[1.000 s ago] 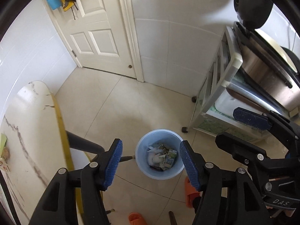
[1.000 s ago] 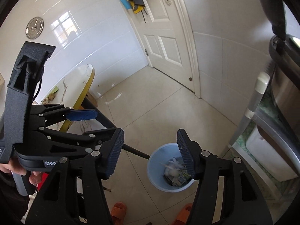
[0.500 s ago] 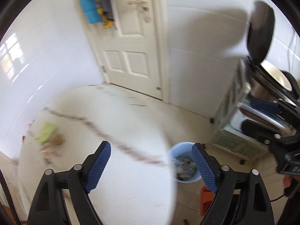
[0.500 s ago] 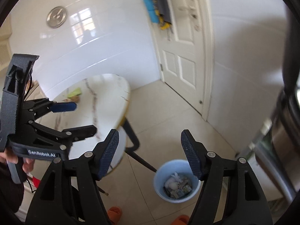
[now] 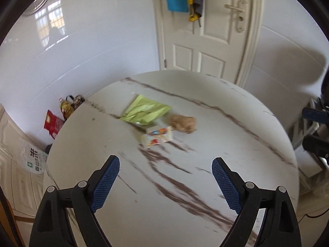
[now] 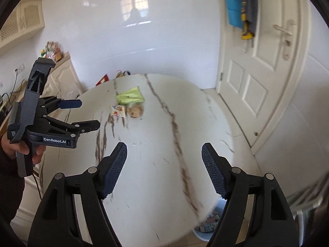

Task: Collect trash
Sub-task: 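Move both tools back over the table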

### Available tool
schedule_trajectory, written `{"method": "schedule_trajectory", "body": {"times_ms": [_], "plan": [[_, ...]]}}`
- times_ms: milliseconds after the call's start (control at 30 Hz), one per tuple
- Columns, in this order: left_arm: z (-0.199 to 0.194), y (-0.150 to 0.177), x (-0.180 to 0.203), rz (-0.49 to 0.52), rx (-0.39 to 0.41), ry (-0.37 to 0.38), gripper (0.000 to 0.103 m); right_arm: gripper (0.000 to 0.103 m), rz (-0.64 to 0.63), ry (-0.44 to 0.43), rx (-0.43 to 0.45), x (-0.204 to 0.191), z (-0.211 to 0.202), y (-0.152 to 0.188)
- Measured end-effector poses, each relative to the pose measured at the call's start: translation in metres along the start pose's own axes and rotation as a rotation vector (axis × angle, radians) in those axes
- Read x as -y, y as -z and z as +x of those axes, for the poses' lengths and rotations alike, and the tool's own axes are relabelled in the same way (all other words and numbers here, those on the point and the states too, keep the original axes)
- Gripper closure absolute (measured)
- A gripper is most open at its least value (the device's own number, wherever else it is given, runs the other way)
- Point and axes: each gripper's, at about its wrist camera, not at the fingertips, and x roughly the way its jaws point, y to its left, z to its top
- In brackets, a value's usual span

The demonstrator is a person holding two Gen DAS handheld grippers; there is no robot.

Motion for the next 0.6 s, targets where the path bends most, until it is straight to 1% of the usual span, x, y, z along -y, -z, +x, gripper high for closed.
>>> {"method": "schedule_trajectory", "body": {"times_ms": [100,200,300,400,500,533,600], "plan": [[0.023,-0.009,-0.018,-0.023,-0.018,0.029,0.014,0.029,-0.031,-0.009,-0.052,-0.012,0.040,-0.014],[0.049,-0.021,-0.022,-0.008,-0.039,0.032,0.014,0.029,-0.047,-0.020,-0.100,-0.018,0.077,-0.024],[0.078,-0.038,-0.035,-0.018,-0.057,0.060,0.014,0.029,-0.054,-0.029,-0.123,-0.019,0.104,-0.030],[0.097,-0.047,-0.038,-0.008,-0.066,0.068,0.015,0.029,-0.052,-0.032,-0.151,-0.012,0.126,-0.032],[0.113,-0.052,-0.040,-0.009,-0.062,0.061,0.016,0.029,-0.051,-0.040,-0.162,-0.007,0.137,-0.033],[0.117,-0.053,-0.043,-0.015,-0.063,0.064,0.017,0.029,-0.049,-0.047,-0.166,-0.005,0.139,-0.034],[0.122,-0.052,-0.045,-0.025,-0.075,0.078,0.029,0.029,-0.039,-0.065,-0.166,-0.002,0.145,-0.037]]}}
